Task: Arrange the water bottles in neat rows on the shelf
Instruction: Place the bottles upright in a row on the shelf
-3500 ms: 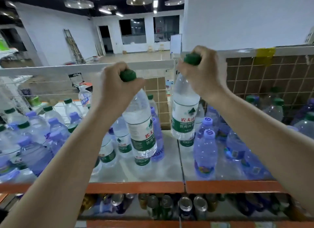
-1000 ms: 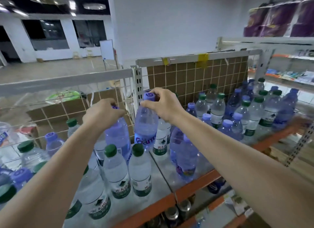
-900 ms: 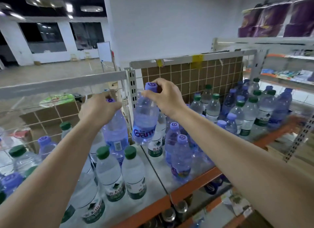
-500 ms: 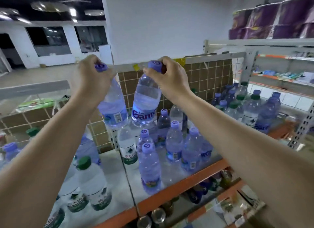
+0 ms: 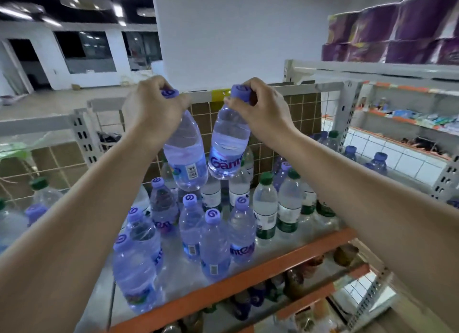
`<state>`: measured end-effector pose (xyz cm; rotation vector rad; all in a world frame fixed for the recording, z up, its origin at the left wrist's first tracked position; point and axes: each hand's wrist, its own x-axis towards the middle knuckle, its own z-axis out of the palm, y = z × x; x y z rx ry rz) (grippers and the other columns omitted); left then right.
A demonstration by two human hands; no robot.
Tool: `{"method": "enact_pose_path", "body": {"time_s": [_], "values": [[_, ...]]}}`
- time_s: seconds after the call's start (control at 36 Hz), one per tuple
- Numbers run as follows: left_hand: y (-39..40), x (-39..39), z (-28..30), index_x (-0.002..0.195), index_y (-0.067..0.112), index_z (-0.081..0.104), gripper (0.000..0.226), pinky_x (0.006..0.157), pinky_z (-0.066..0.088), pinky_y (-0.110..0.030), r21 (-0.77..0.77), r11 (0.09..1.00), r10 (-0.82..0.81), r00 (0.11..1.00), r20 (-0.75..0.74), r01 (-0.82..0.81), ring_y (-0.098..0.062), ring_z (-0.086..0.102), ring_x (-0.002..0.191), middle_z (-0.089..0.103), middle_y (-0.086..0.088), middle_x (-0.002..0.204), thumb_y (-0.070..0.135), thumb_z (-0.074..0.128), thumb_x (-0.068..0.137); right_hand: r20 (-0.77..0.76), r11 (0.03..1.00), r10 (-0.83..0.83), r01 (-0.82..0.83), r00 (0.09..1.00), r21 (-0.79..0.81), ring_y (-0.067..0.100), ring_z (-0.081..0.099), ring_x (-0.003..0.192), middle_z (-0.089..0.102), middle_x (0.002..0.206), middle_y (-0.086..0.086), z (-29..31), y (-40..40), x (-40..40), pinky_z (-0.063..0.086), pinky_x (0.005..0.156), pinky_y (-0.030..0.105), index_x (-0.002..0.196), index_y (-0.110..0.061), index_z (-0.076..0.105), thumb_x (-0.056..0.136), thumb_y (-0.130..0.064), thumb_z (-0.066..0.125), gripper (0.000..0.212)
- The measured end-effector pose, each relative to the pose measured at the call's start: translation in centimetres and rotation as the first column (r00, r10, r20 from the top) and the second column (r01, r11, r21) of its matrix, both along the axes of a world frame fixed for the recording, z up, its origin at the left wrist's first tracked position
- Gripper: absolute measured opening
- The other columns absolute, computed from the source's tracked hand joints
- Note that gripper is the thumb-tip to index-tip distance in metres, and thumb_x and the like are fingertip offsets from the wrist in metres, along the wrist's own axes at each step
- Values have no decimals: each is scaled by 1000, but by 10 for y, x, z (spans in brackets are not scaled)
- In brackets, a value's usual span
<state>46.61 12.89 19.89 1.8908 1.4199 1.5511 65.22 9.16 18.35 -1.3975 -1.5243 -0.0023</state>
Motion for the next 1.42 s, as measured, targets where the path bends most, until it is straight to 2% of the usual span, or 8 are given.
{"method": "enact_pose_path", "body": {"time_s": [0.28,0.44,0.67,0.86,0.94,1.11,1.25,1.42], "values": [[26,84,3,66,16,62,26,73,58,-50,-46,997,-60,995,-75,56,-35,68,77,69,-11,71,41,64,59,-37,998,-70,70,997,9,14,48,78,52,78,-10,-3,33,79,35,70,30,103,-14,61,86,-46,64,36],[52,130,8,63,16,60,22,68,58,-52,-36,988,-153,985,-80,151,-35,68,69,62,-5,59,37,66,60,-9,992,-128,128,992,11,13,47,76,48,70,-15,2,58,119,32,68,29,94,-22,56,87,-43,63,23],[80,180,-3,68,15,61,25,71,58,-49,-67,972,-234,956,-179,226,-34,67,74,61,-6,64,38,69,69,38,977,-214,214,976,7,14,46,71,49,71,-10,3,85,165,31,56,17,84,-21,52,85,-42,67,25],[105,212,-32,79,14,62,22,68,57,-39,-158,972,-221,906,-362,174,-25,64,68,62,-1,67,36,66,76,17,978,-203,203,979,-46,13,50,73,56,78,-5,-6,102,209,38,60,25,91,-12,65,81,-33,70,24],[111,221,-45,81,18,62,24,70,51,-35,-199,975,-186,862,-471,101,-22,61,73,61,3,71,41,64,77,23,974,-185,186,982,-126,4,45,61,53,72,-9,-15,112,229,35,49,18,87,-11,66,77,-31,73,22],[121,237,-67,75,25,56,20,65,42,-30,-286,954,-144,707,-692,-85,-23,60,78,65,2,79,44,60,78,194,938,-30,95,980,-333,14,49,71,55,75,-2,-37,121,262,33,53,24,80,-16,61,77,-34,74,22],[122,246,-84,80,27,60,12,76,53,-35,-401,895,-188,650,-737,-196,-24,66,77,68,0,77,39,59,78,251,823,149,20,956,-567,17,59,66,60,74,-2,-58,128,281,48,59,28,82,-18,62,76,-36,75,23],[125,260,-105,79,31,62,9,75,57,-36,-511,817,-264,614,-744,-268,-19,66,72,67,3,82,27,66,72,389,696,320,63,864,-715,15,68,70,70,75,-1,-84,137,297,54,65,33,81,-20,64,78,-41,72,22]]}}
